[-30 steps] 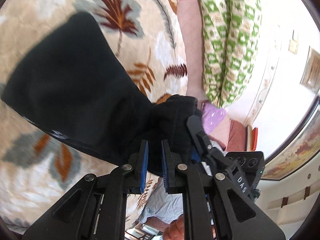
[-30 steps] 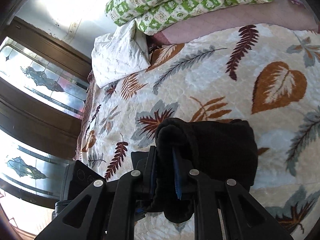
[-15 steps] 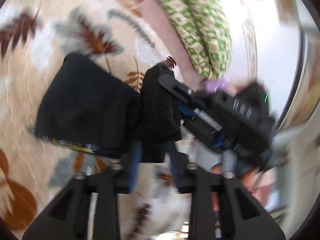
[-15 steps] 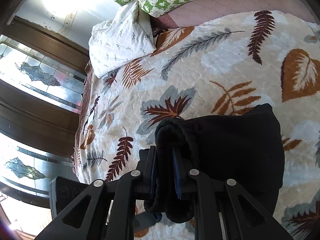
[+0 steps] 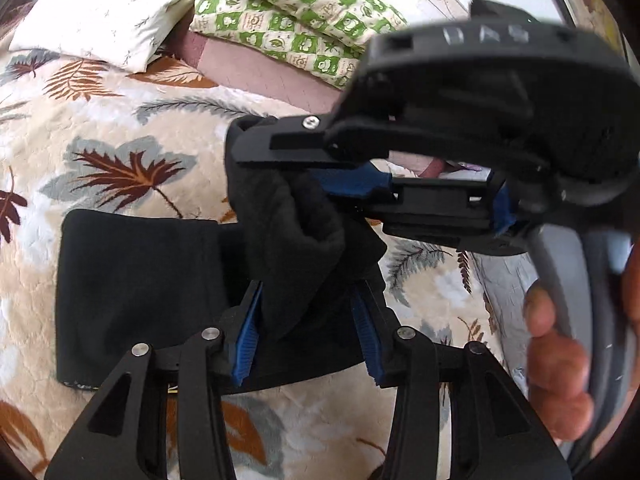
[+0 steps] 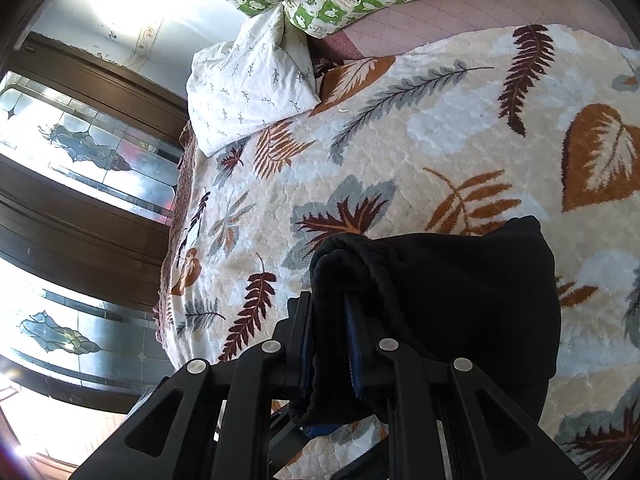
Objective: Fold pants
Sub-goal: 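Lift the pants end with the left tool while the right tool grips the other end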
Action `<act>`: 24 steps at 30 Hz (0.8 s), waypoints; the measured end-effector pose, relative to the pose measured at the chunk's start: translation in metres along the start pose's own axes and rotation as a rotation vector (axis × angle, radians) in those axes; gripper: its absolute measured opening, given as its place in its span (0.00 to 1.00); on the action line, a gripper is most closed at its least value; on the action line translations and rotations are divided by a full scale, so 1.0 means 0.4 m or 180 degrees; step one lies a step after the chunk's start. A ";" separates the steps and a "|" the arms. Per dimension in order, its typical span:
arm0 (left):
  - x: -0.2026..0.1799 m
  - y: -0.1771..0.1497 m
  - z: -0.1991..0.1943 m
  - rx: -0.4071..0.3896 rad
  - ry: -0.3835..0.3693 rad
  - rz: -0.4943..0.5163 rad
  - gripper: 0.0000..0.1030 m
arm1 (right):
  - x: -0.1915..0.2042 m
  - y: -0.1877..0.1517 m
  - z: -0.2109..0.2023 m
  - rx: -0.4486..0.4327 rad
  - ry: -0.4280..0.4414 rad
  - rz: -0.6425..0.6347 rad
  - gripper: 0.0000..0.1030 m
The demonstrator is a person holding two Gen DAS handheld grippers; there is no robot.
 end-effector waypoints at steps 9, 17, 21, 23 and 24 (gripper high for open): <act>0.048 0.001 -0.023 -0.0039 -0.0173 -0.0317 0.08 | 0.011 0.000 -0.004 0.0014 -0.0010 -0.0061 0.15; 0.095 -0.021 -0.113 -0.0153 -0.0390 -0.0748 0.08 | 0.089 -0.030 0.001 0.0053 0.0020 -0.0269 0.15; 0.154 -0.044 -0.118 -0.0118 -0.0524 -0.1182 0.08 | 0.131 -0.055 0.044 0.0130 -0.0130 -0.0427 0.15; 0.186 -0.056 -0.115 -0.0074 -0.0639 -0.1457 0.08 | 0.143 -0.064 0.076 0.0173 -0.0234 -0.0477 0.15; 0.198 -0.061 -0.115 -0.0070 -0.0676 -0.1565 0.08 | 0.149 -0.068 0.091 0.0187 -0.0287 -0.0507 0.15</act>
Point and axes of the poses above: each gripper's, at about its wrist camera, not at the fingertips, and z roughly the way its jaws point, x to its left, y to its top, the point moved 8 cm from there along z, roughly the way its jaws point, and after that the axes turned 15 degrees about -y, right-handed, at the moved point
